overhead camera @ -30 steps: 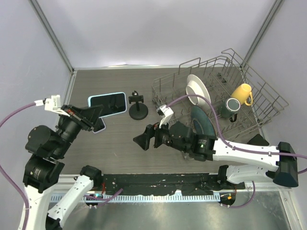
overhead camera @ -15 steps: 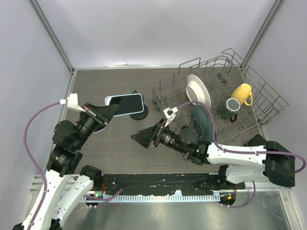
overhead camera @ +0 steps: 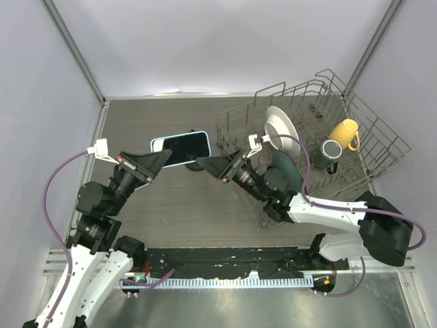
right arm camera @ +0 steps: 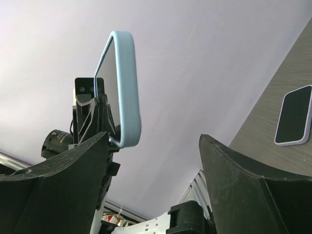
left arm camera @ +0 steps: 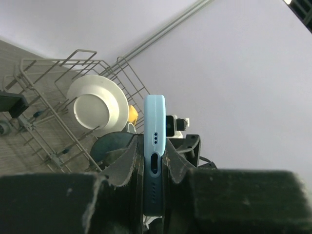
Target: Place the phone on the phone stand
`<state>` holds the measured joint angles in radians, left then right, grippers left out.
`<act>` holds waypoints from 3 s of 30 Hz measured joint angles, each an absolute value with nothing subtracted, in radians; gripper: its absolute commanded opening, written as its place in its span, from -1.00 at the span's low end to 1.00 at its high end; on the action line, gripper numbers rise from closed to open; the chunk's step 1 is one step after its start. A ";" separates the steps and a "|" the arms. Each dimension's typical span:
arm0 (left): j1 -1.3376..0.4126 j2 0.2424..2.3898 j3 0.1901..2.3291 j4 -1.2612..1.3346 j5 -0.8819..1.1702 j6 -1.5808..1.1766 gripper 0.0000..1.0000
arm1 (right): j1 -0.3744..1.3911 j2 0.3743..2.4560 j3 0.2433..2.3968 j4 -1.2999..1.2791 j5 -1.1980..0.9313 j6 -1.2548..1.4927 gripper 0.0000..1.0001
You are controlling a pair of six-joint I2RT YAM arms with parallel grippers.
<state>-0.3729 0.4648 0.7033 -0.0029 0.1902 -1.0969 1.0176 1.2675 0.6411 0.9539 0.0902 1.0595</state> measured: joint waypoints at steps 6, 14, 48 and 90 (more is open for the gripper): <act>-0.373 0.448 0.657 0.035 0.203 -1.131 -0.99 | 0.977 1.337 0.680 1.001 0.048 1.106 0.34; -0.371 0.431 0.637 0.036 0.202 -1.163 -0.04 | 0.957 1.417 0.785 1.085 -0.036 1.119 -1.00; -0.371 1.004 1.277 -0.768 0.378 -0.459 0.59 | 0.644 1.729 1.488 -0.245 -0.897 0.059 -0.99; -0.373 0.667 1.275 -0.656 0.277 -0.431 -1.00 | 0.812 1.736 1.297 0.843 -0.927 0.849 0.33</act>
<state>-0.3729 0.6666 1.2747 -0.6556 0.2768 -0.4313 0.8116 1.7355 1.2968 0.8433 -0.9272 0.8494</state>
